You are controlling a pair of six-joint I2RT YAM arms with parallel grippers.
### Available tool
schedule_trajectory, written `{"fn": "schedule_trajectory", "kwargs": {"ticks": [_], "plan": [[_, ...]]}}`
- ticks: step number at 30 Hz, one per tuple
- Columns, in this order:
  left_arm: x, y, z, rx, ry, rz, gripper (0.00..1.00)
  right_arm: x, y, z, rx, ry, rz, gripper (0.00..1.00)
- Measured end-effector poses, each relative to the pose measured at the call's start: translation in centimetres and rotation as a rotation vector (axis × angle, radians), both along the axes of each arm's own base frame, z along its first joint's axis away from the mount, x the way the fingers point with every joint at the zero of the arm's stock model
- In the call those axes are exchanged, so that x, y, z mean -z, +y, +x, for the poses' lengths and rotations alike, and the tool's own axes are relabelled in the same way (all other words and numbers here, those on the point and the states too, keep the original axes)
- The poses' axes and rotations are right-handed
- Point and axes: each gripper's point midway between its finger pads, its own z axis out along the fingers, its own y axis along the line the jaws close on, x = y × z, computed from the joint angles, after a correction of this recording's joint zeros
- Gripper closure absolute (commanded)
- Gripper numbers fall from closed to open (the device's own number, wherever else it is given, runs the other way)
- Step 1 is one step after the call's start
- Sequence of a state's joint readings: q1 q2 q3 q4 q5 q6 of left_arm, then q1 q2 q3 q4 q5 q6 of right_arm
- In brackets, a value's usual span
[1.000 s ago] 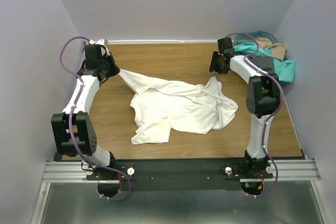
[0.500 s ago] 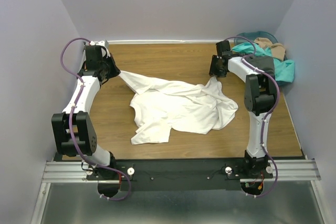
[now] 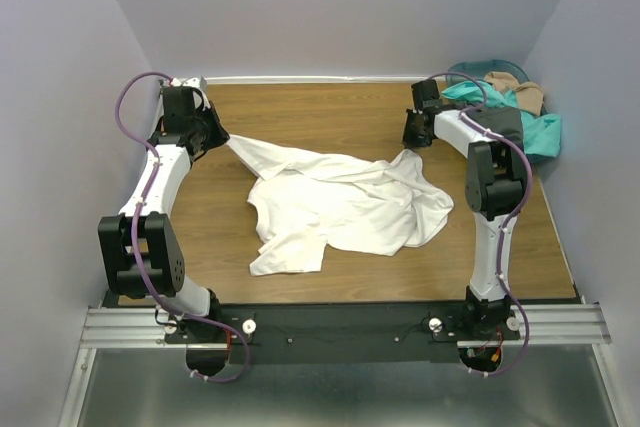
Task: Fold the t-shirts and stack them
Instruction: Flatten the tshirt out
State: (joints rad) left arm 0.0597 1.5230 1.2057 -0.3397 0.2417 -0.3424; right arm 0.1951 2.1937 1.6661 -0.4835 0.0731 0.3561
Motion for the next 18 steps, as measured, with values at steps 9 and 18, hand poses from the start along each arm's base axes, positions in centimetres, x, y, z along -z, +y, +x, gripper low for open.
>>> {"fn": "schedule_trajectory", "kwargs": {"ticks": [9,18], "plan": [[-2.2,-0.2,1.9,0.002,-0.043,-0.019,1.00,-1.7,-0.1,0.0,-0.005,-0.019,0.024,1.00],[-13.6,-0.4,9.6,0.013,-0.264,-0.058,1.00,-18.3,-0.8,6.0,0.018,-0.363,0.092,1.00]]}}
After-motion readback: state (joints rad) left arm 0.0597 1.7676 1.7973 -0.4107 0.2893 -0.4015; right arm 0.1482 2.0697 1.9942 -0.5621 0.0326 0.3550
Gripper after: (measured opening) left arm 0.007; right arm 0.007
